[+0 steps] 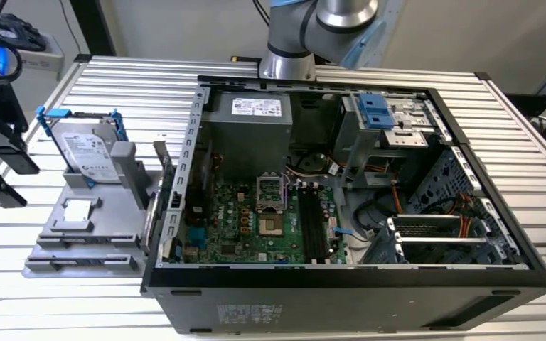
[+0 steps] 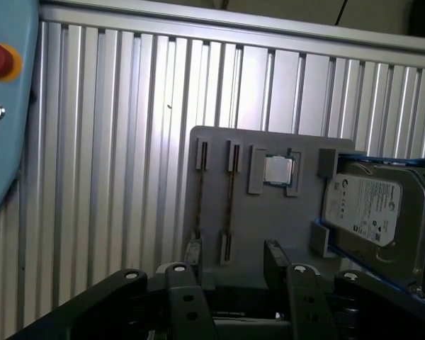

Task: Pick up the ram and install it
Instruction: 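Pick up the ram and move it above insertion slot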

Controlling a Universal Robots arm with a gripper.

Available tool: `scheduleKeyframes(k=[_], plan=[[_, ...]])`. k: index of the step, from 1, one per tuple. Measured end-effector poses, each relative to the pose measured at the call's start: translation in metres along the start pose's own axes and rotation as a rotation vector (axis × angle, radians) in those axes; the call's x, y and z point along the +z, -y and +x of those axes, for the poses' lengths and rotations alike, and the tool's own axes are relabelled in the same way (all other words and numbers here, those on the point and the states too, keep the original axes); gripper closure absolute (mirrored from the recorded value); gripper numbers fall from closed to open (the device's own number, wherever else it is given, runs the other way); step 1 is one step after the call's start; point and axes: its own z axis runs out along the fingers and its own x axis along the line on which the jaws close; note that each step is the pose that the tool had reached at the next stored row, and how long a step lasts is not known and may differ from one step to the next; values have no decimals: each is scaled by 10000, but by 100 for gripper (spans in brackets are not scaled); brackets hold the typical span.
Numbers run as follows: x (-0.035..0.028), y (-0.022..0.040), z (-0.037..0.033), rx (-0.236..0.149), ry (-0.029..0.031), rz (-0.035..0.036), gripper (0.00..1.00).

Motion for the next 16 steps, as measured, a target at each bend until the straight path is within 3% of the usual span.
scheduleKeyframes(k=[9,16], plan=[[90,0,10,0,-23,0,0],[205,1,21,129,-24,16,0]])
